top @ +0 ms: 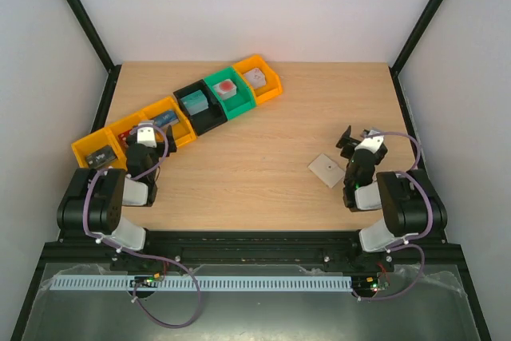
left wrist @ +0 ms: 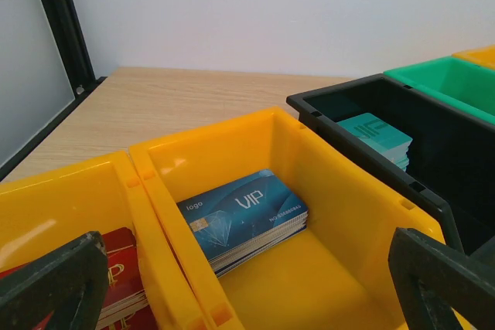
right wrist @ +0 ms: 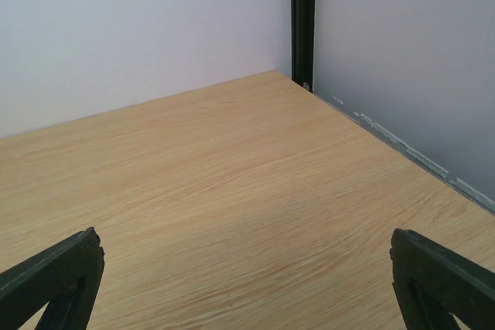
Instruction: Take the credit cards out of the card holder
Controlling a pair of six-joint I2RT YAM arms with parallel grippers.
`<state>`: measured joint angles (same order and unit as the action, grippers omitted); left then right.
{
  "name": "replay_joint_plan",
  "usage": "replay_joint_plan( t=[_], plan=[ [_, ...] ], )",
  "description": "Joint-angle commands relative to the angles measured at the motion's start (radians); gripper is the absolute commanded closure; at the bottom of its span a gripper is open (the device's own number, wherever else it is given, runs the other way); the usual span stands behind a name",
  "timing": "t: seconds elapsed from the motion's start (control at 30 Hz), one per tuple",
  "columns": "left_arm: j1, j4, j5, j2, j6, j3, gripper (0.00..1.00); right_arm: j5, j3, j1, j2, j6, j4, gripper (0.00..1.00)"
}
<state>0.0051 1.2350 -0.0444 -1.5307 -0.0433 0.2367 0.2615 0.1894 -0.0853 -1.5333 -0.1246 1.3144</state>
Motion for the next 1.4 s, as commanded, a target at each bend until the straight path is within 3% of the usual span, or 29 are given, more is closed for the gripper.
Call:
replay_joint_plan(
  t=[0.0, 0.1, 0.27, 0.37, 0.5, 0.63, 0.73, 0.9, 1.2, 1.37],
  plan=[
    [0.001, 0.024, 0.0, -0.004, 0.0, 0.014, 0.01, 0.07, 0.107, 0.009, 0.099, -0.042, -0.235, 0.01],
    [0.001, 0.025, 0.0, -0.005, 0.001, 0.015, 0.01, 0.007, 0.295, 0.009, 0.215, -0.02, -0.58, 0.01],
    [-0.001, 0.009, -0.013, 0.04, -0.003, 0.018, 0.01, -0.284, 0.653, 0.009, 0.206, 0.038, -1.076, 0.01],
    [0.001, -0.304, -0.008, 0.214, 0.0, 0.093, 0.01, -0.476, 0.823, 0.009, 0.158, 0.055, -1.318, 0.01],
    [0.001, -0.794, 0.041, 0.432, 0.026, 0.304, 0.01, -0.502, 0.998, 0.009, 0.05, 0.029, -1.647, 0.01],
    [0.001, -1.14, 0.241, 0.55, -0.037, 0.509, 0.01, -0.513, 1.061, 0.009, -0.073, -0.05, -1.881, 0.02],
    [-0.001, -1.254, 0.439, 0.597, -0.124, 0.565, 0.01, -0.577, 1.074, 0.007, -0.18, -0.094, -2.055, 0.11],
    [-0.008, -1.243, 0.6, 0.658, -0.262, 0.515, 0.01, -0.567, 0.966, -0.011, -0.2, -0.126, -2.083, 0.16],
    [-0.032, -1.24, 0.598, 0.695, -0.236, 0.473, 0.01, -0.506, 0.924, -0.041, -0.279, -0.071, -2.162, 0.16],
    [-0.035, -1.229, 0.592, 0.692, -0.237, 0.467, 0.01, -0.542, 0.925, -0.089, -0.345, -0.06, -2.167, 0.31]
  ],
)
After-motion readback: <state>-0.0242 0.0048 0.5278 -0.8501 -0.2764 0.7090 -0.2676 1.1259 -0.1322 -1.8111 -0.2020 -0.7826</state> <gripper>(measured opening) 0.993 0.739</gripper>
